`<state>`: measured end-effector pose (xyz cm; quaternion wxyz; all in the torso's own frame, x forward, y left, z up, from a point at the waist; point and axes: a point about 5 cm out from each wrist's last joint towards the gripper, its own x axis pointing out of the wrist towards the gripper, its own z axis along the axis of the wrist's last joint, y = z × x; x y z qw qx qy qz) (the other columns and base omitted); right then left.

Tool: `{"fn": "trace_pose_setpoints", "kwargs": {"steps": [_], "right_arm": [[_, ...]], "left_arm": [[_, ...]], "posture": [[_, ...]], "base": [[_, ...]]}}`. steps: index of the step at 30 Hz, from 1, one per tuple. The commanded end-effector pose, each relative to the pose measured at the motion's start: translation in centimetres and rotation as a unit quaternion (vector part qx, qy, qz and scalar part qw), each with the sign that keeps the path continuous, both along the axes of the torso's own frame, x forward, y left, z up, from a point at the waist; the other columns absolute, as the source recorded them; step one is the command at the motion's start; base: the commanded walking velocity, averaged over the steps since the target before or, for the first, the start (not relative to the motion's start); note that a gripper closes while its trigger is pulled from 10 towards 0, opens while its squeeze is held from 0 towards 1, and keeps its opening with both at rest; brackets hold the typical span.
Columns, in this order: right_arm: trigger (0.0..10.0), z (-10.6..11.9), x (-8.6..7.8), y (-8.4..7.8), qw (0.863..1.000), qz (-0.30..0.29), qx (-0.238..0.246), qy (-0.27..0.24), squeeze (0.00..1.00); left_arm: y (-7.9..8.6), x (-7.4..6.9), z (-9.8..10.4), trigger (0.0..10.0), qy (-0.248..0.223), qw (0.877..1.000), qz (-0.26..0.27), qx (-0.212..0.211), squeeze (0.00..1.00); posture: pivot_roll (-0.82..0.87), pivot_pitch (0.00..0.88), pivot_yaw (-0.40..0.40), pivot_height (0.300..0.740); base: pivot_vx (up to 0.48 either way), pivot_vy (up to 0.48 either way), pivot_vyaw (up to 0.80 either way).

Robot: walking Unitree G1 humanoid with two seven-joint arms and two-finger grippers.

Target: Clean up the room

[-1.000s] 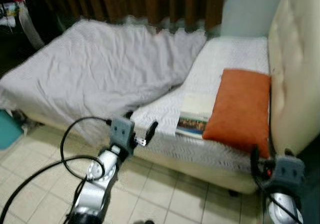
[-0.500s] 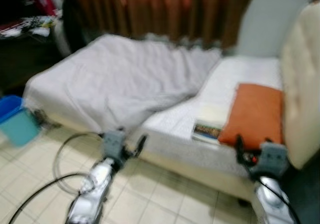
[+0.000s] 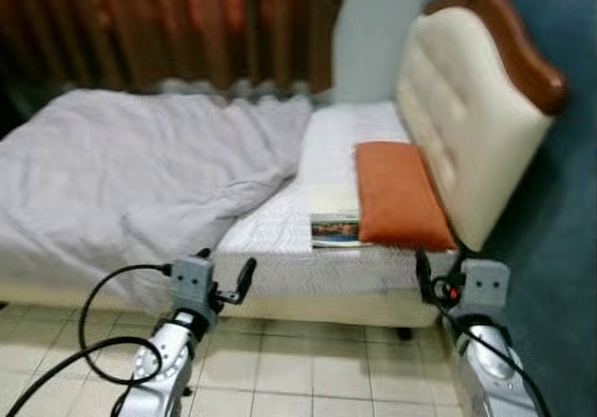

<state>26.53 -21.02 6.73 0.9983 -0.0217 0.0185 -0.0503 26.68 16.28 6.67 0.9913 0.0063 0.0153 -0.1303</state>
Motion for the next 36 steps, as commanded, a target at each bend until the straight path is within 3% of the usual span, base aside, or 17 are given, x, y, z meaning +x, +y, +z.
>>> {"fn": "trace_pose_setpoints", "kwargs": {"steps": [1, 5, 10, 17, 21, 36], "right_arm": [[10.0, 0.1, 0.3, -0.3, 1.000, 0.001, 0.004, 0.002, 0.00], [10.0, -0.5, 0.1, 0.3, 1.000, 0.018, 0.016, 0.016, 0.00], [10.0, -0.8, 0.1, 0.8, 0.999, 0.041, 0.029, 0.020, 0.00], [10.0, -0.9, 0.3, 1.1, 0.998, 0.052, 0.031, 0.021, 0.00], [10.0, -0.9, 0.6, 1.0, 0.998, 0.053, 0.032, 0.022, 0.00], [10.0, -1.1, 0.8, 1.3, 0.997, 0.066, 0.037, 0.025, 0.00]], "left_arm": [[-0.4, 0.2, 0.6, 10.0, -0.009, 1.000, -0.002, -0.007, 0.00], [-0.3, -0.7, 0.0, 10.0, 0.002, 1.000, 0.010, -0.001, 0.00], [-0.3, -0.8, 0.0, 10.0, -0.001, 1.000, 0.021, 0.019, 0.00], [-0.4, -0.4, 0.6, 10.0, -0.012, 0.999, 0.030, 0.009, 0.00], [-0.6, -0.2, 0.8, 10.0, -0.008, 1.000, 0.027, -0.012, 0.00], [-0.6, 0.5, 0.6, 10.0, 0.004, 1.000, 0.030, -0.009, 0.00]], "posture": [[-0.02, 0.000, 0.003, 0.740], [-0.02, 0.000, 0.000, 0.740], [-0.01, 0.000, -0.002, 0.740], [-0.01, 0.000, -0.005, 0.740], [-0.01, 0.000, -0.004, 0.740], [-0.02, 0.000, -0.001, 0.740]], "base": [[0.000, 0.480, -0.78], [0.000, 0.480, -0.78], [0.000, 0.480, -0.78], [0.000, 0.000, 0.00], [0.000, 0.426, 0.00], [0.000, 0.480, 0.00]]}}
